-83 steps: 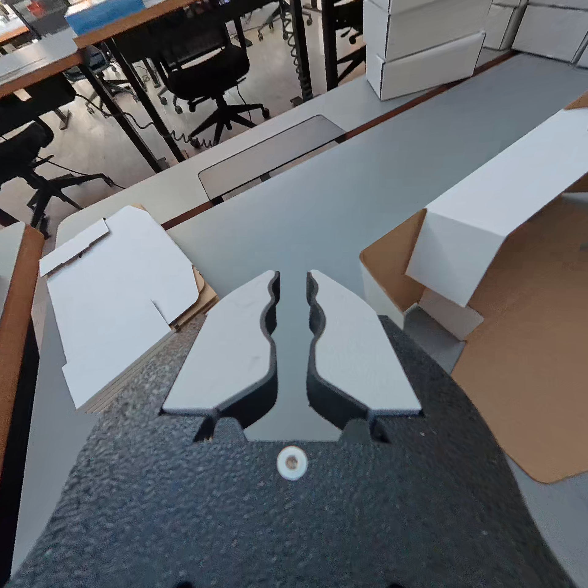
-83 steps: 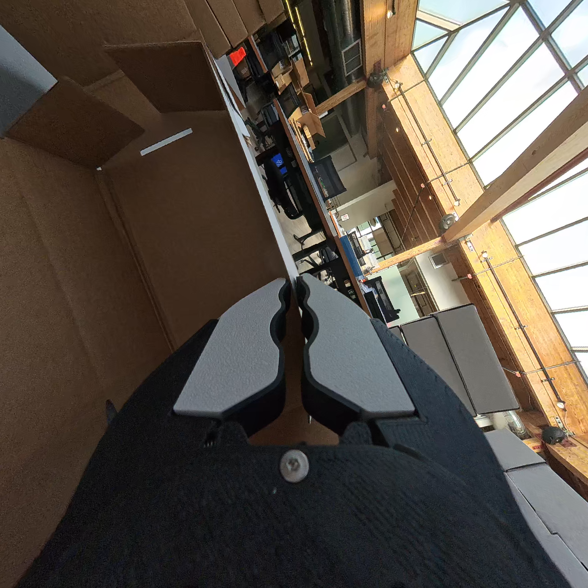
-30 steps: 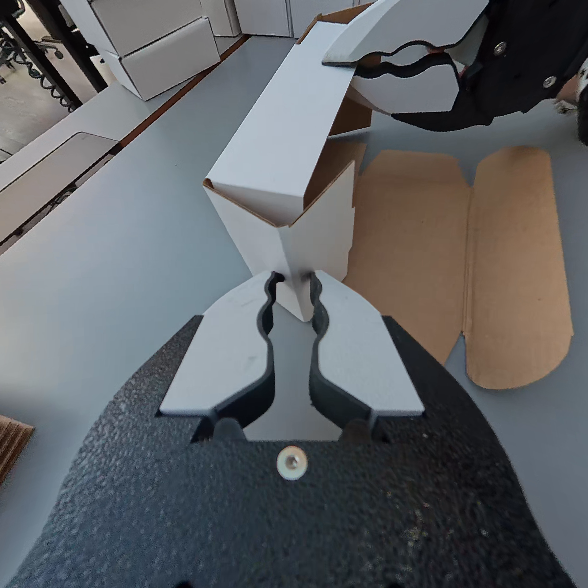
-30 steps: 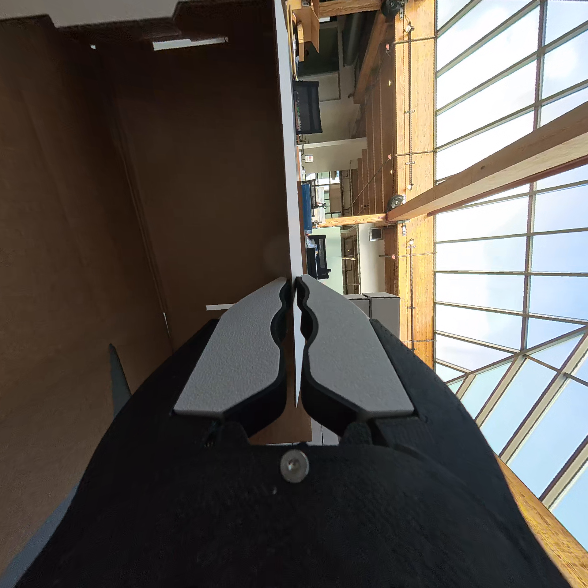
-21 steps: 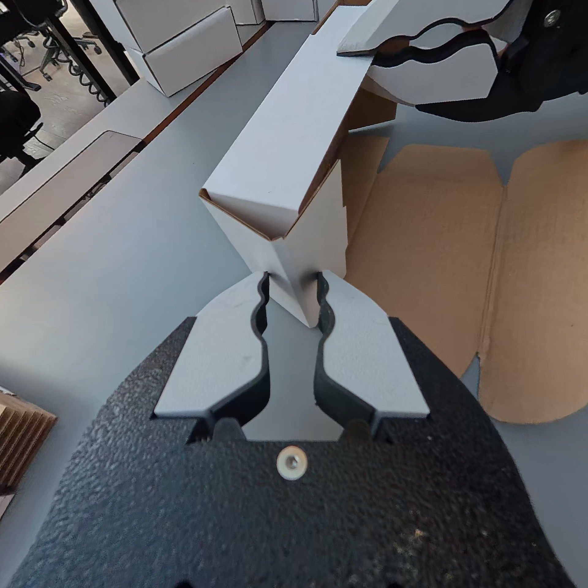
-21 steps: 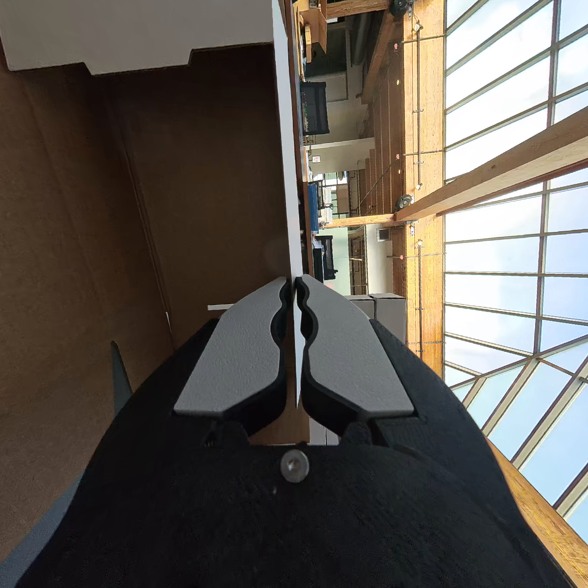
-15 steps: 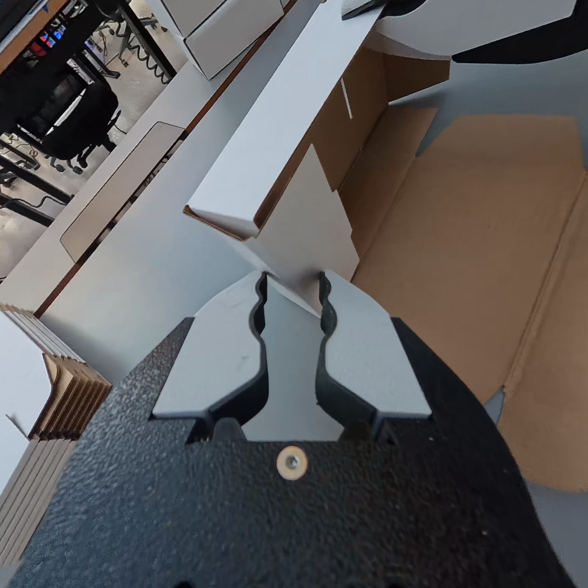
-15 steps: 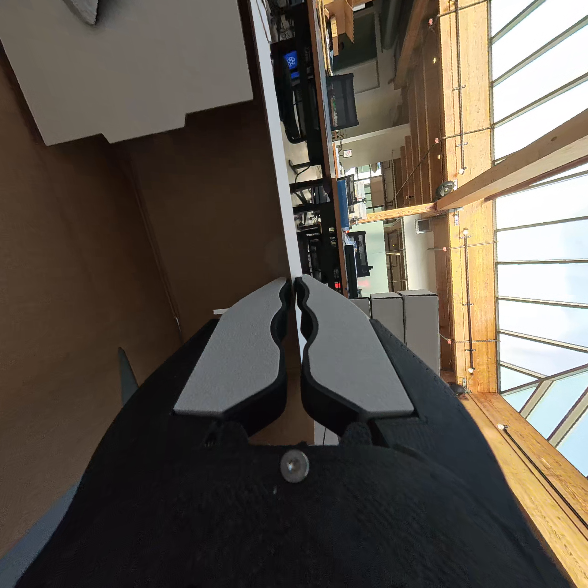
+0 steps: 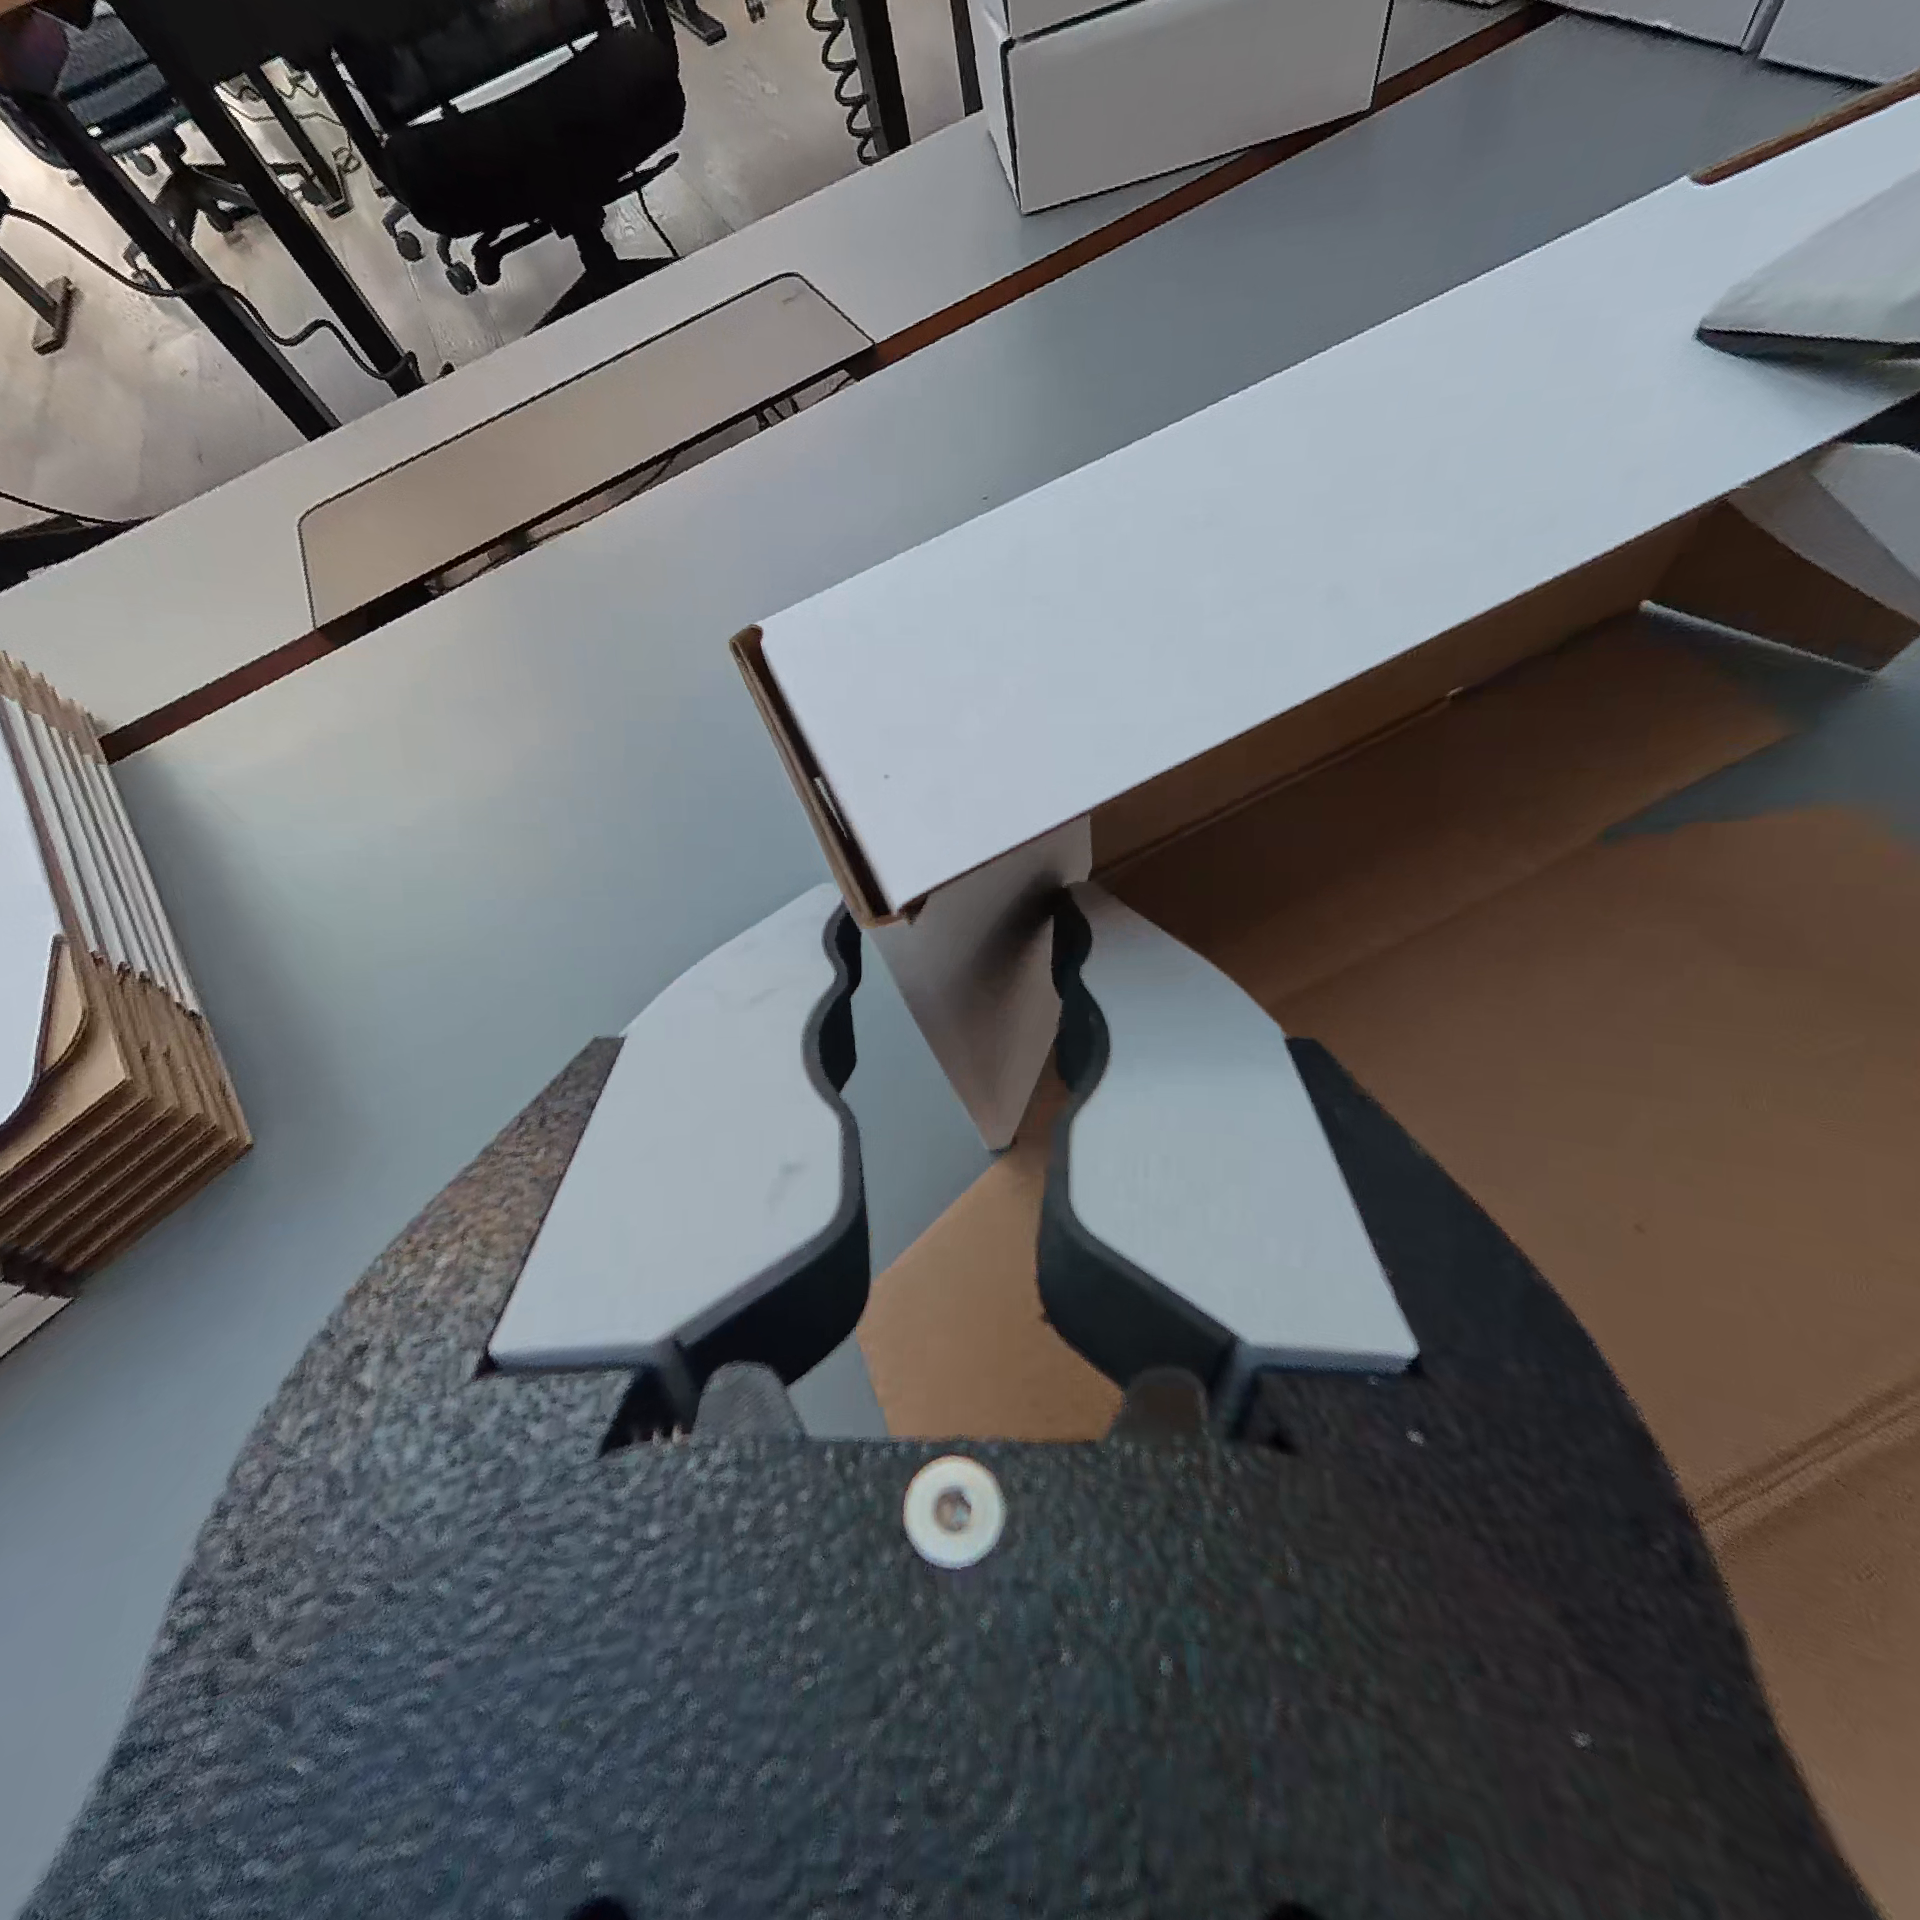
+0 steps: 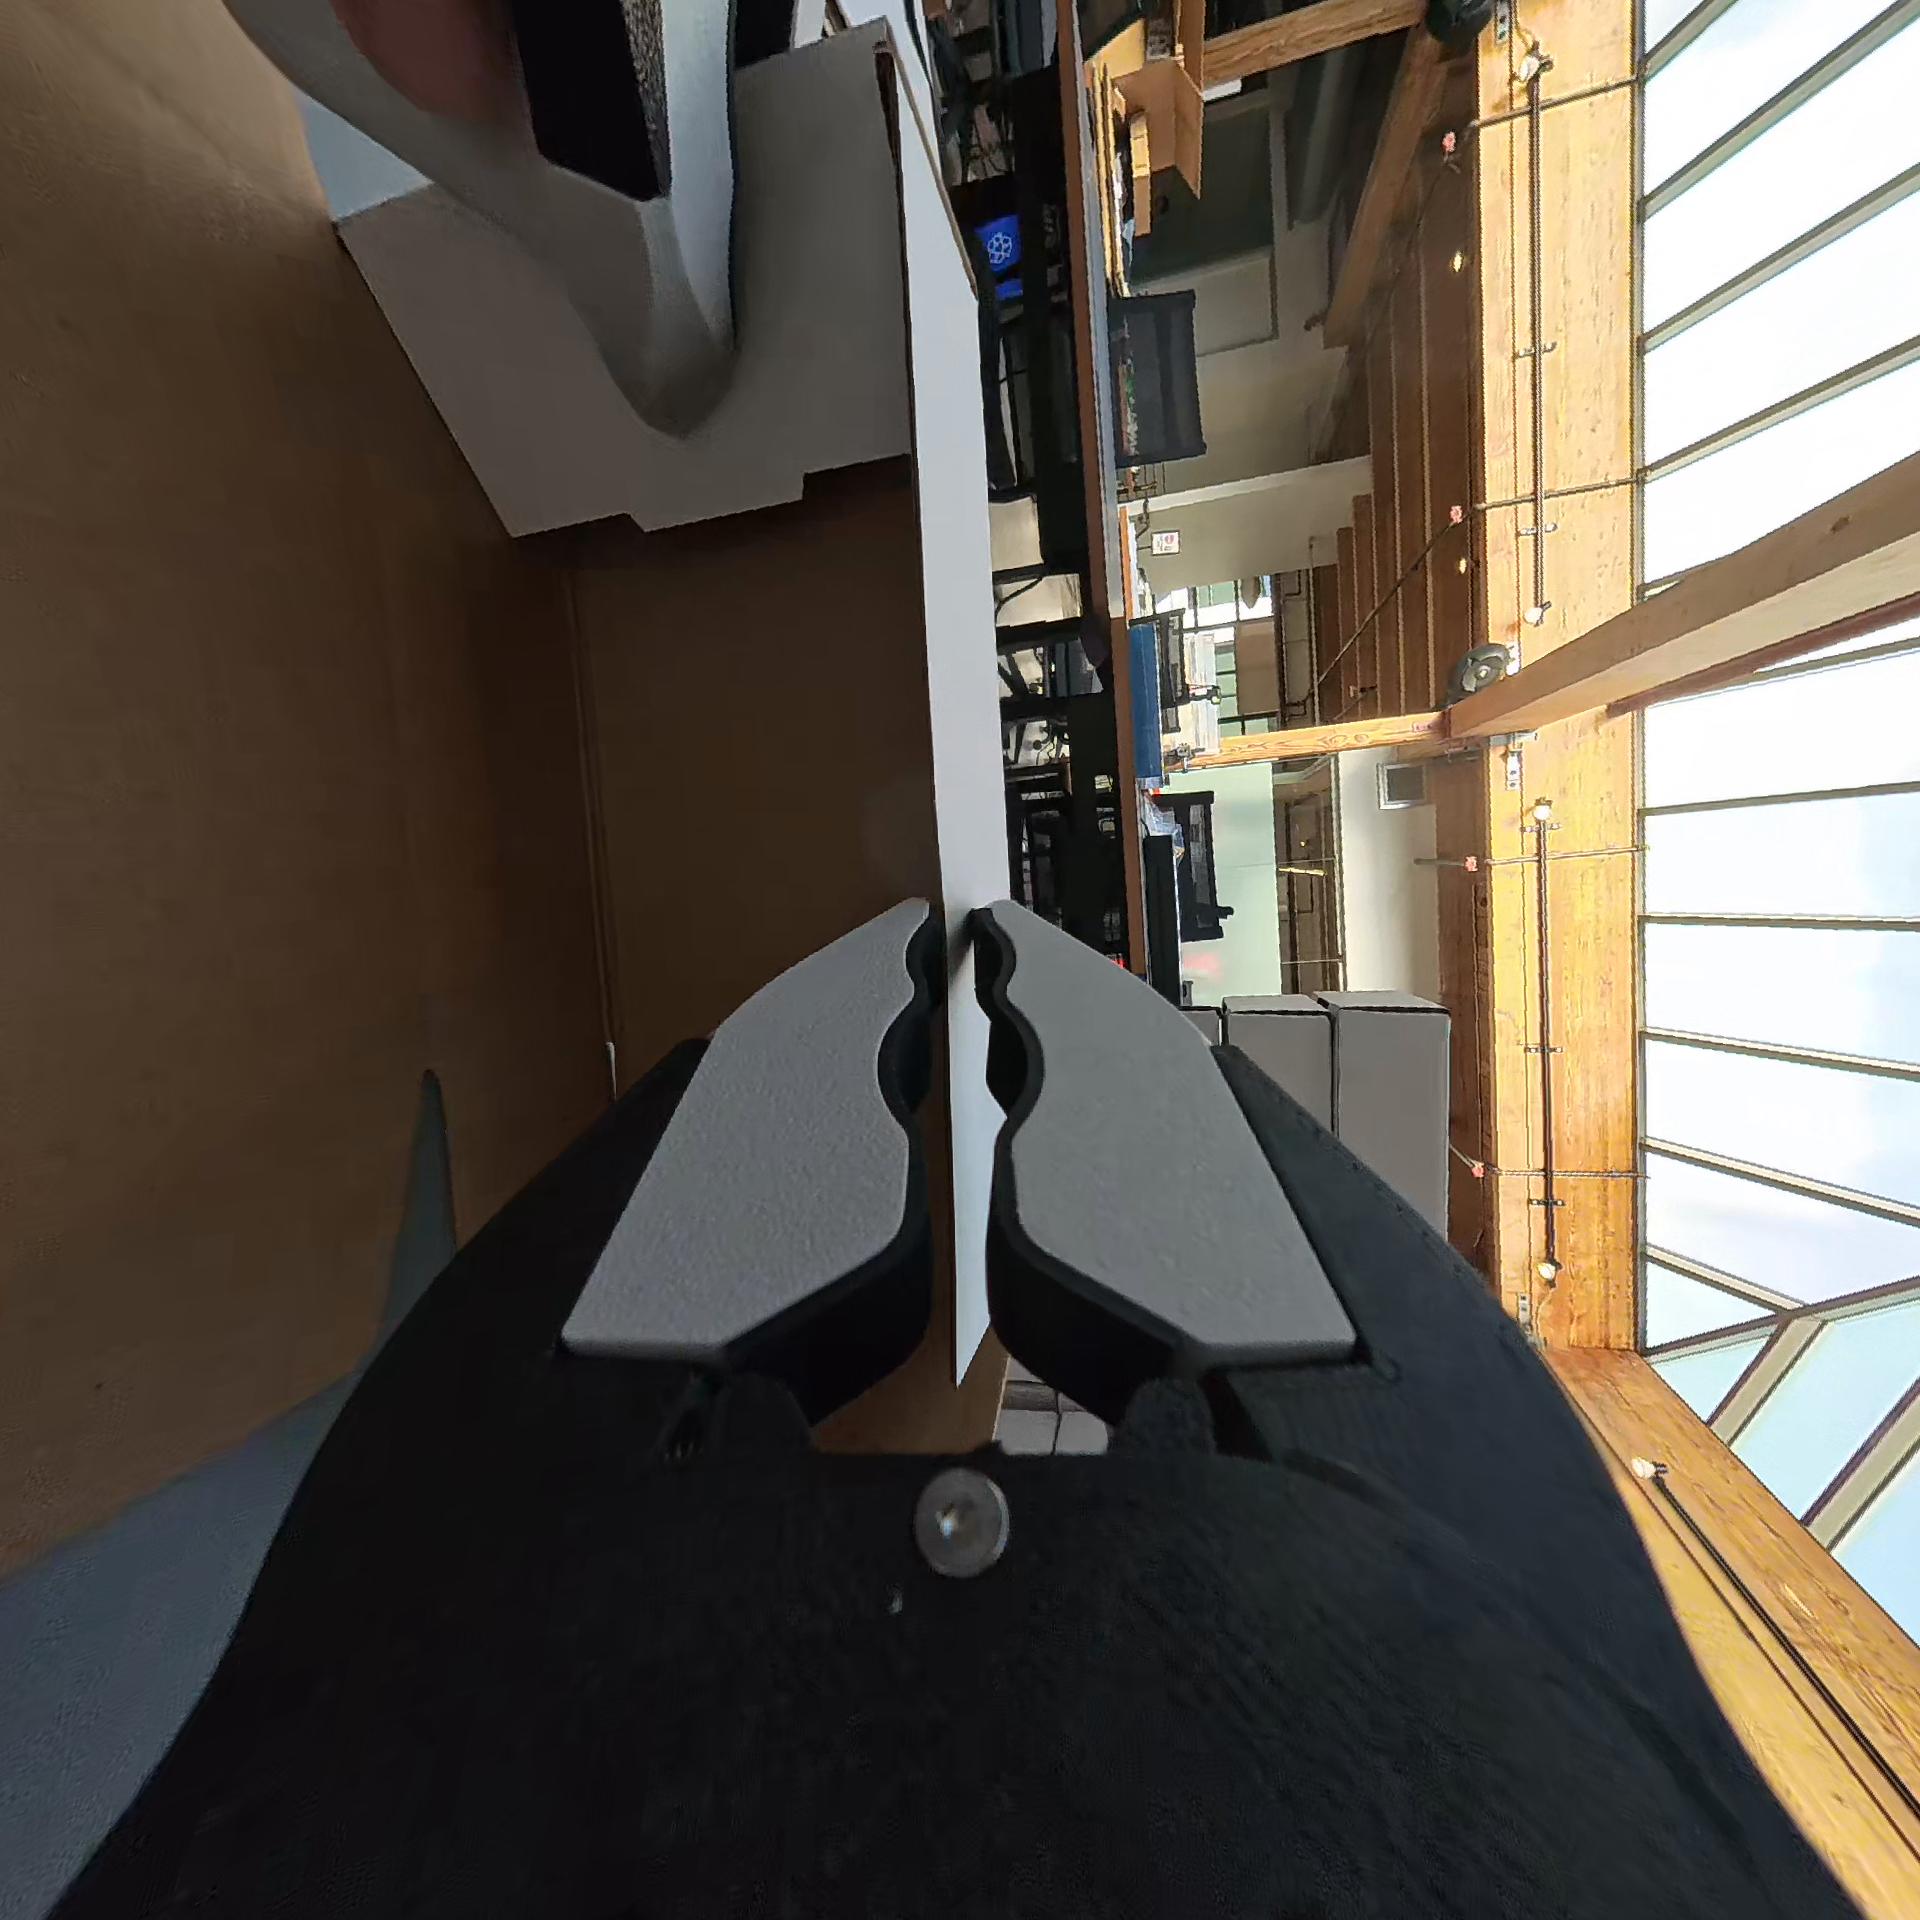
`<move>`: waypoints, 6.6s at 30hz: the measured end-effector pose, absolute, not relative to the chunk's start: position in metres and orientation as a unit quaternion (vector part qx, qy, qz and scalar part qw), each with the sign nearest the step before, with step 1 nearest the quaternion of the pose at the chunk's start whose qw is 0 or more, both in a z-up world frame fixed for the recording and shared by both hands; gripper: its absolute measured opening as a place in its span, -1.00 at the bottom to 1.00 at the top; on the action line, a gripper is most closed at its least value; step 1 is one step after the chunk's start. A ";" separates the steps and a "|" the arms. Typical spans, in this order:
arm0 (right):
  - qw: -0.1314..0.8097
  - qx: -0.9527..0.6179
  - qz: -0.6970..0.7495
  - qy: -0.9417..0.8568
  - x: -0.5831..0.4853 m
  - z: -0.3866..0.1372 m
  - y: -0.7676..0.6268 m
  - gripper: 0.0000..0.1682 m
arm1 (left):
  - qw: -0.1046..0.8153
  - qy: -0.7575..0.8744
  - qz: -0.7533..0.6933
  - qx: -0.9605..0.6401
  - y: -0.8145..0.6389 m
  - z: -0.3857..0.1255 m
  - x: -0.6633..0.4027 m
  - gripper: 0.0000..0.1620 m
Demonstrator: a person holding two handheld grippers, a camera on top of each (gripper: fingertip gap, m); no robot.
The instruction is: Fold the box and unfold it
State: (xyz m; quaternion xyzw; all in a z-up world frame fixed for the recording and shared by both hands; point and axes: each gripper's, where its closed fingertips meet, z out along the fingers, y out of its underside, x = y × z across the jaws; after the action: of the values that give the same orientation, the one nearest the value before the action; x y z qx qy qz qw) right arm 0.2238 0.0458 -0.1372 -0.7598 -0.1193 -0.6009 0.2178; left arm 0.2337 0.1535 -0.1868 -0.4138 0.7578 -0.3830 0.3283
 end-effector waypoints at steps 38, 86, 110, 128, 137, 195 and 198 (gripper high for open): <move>0.216 -0.797 -0.560 -0.069 0.234 -0.141 0.048 -0.90 | 0.378 0.624 -0.376 -0.571 0.167 -0.187 0.270 -0.88; 0.268 -0.717 -0.642 0.040 0.208 -0.095 0.025 -1.00 | 0.374 0.591 -0.411 -0.584 0.176 -0.179 0.266 -0.93; 0.260 -0.735 -0.610 0.137 0.213 -0.108 0.052 -1.00 | 0.435 0.548 -0.406 -0.588 0.218 -0.098 0.232 -0.91; 0.339 -0.674 -0.626 0.196 0.206 -0.088 0.060 -1.00 | 0.346 0.475 -0.494 -0.641 0.226 -0.095 0.230 -0.88; 0.261 -0.654 -0.696 0.138 0.204 -0.084 0.057 -1.00 | 0.364 0.474 -0.491 -0.634 0.229 -0.090 0.226 -0.90; 0.730 -0.508 0.072 0.451 0.177 -0.091 0.075 -1.00 | 0.483 0.498 -0.460 -0.554 0.224 -0.070 0.216 -0.93; 0.728 -0.486 0.071 0.479 0.184 -0.095 0.056 -1.00 | 0.492 0.491 -0.461 -0.551 0.230 -0.064 0.212 -0.94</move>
State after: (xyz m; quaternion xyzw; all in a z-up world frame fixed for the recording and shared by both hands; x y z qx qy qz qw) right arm 0.1837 0.0563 -0.0948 -0.4855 0.4790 0.0707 0.7279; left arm 0.2117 0.2298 -0.0639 -0.5509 0.4912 -0.4612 0.4924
